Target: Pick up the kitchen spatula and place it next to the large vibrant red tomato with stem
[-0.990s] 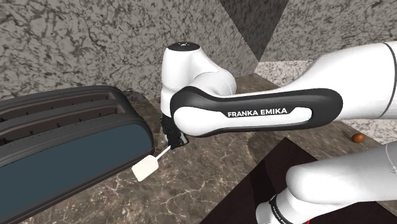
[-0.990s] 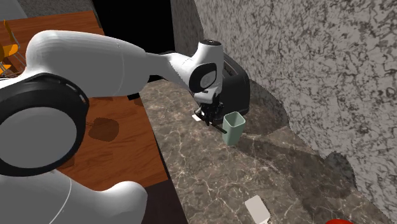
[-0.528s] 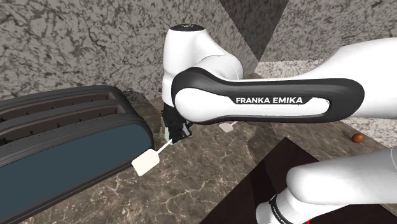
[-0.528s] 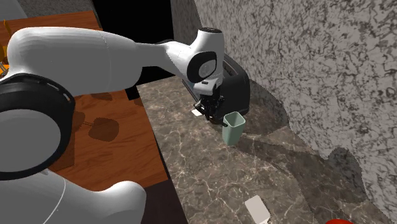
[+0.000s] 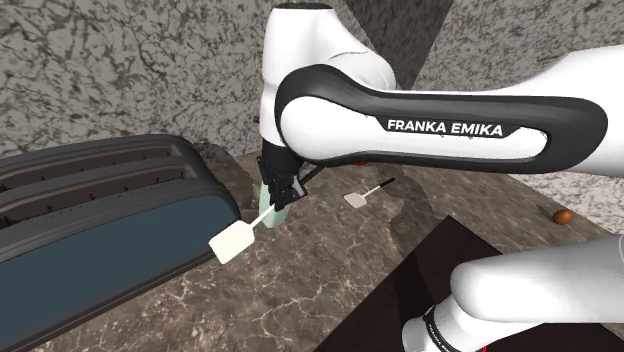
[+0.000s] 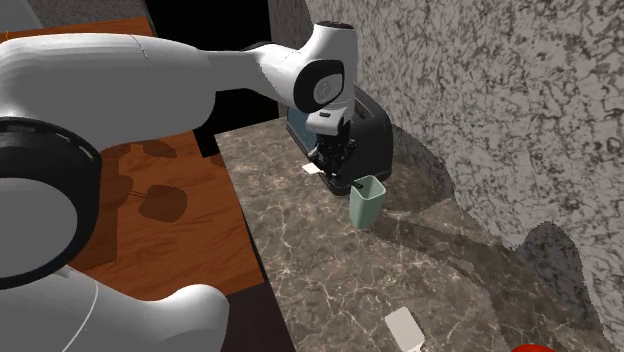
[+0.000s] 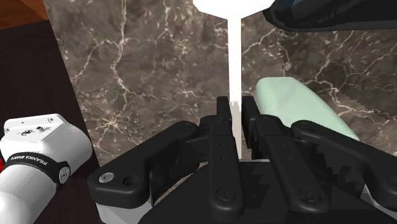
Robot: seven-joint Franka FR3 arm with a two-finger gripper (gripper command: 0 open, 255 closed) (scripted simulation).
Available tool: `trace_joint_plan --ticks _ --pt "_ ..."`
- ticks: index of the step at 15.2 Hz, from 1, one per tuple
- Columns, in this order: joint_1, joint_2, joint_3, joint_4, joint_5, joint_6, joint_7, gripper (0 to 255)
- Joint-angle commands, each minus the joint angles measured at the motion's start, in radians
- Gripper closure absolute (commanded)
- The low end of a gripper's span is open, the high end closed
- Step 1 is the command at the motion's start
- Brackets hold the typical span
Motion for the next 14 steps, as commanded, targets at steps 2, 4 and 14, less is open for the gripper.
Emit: trace_joint_plan --ticks 2,4,14 --pt "-0.021 0.012 -0.038 -0.007 -0.020 0.006 -0.052 255" --pt "-0.039 0.023 -0.066 -0.013 -0.035 0.014 -0.094 255" --pt "-0.160 0.144 -0.160 0.022 -0.155 0.051 -0.256 255"
